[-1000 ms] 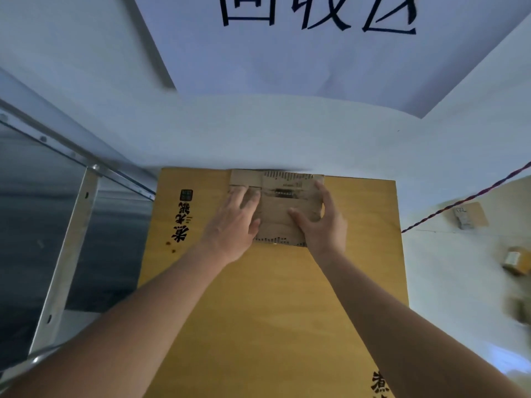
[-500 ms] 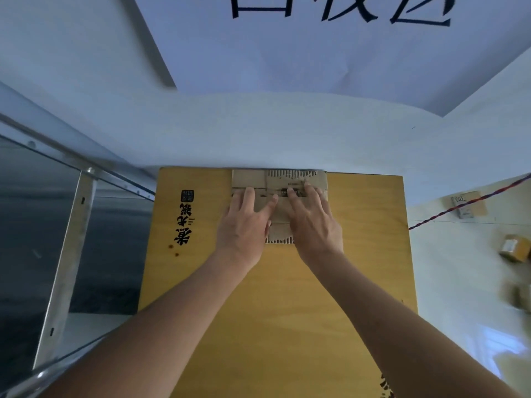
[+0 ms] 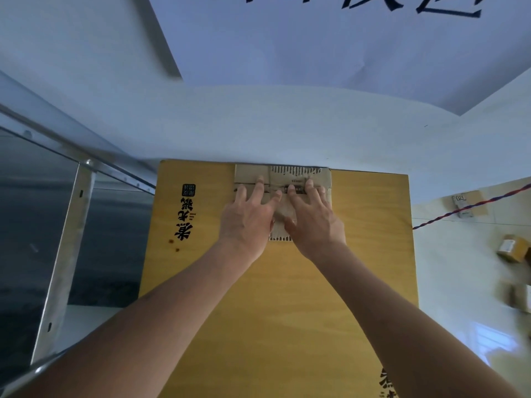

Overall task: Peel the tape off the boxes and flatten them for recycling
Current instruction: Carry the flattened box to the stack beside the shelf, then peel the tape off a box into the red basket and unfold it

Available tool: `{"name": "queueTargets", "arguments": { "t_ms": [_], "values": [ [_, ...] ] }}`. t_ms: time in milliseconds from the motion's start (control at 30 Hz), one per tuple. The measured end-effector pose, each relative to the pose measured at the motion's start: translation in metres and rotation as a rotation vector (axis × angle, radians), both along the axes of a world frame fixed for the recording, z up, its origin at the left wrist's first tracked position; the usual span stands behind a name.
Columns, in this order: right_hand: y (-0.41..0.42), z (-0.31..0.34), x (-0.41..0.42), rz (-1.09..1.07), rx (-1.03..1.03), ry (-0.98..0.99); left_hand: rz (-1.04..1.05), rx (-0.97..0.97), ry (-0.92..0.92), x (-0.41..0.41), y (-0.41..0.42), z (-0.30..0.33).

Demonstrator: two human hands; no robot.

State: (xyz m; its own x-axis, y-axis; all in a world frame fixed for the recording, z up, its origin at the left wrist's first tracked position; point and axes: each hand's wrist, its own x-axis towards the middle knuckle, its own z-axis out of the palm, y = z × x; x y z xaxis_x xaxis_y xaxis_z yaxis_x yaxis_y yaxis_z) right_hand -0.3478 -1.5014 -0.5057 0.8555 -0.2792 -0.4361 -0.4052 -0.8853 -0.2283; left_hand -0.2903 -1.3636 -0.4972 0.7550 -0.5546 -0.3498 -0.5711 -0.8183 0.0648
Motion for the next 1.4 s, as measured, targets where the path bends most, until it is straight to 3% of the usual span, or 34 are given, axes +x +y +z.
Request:
{"name": "queueTargets", "arguments": {
  "t_ms": [400,800,1100,1400],
  "values": [
    [0.008,0.033,-0.005,-0.093,-0.002,-0.124,-0.075,-0.191,0.058,0.018,0.024,0.027],
    [0.050,0.174,-0.044,0.033,0.012,-0.282,-0.186,-0.254,-0.080,0.002,0.072,0.152],
    [0.085,0.292,-0.109,0.175,-0.086,-0.426,-0.113,-0.233,-0.219,-0.073,0.119,0.269],
    [0.124,0.381,-0.220,0.356,-0.085,-0.573,0.102,-0.288,-0.308,-0.226,0.179,0.367]
  ]
}}
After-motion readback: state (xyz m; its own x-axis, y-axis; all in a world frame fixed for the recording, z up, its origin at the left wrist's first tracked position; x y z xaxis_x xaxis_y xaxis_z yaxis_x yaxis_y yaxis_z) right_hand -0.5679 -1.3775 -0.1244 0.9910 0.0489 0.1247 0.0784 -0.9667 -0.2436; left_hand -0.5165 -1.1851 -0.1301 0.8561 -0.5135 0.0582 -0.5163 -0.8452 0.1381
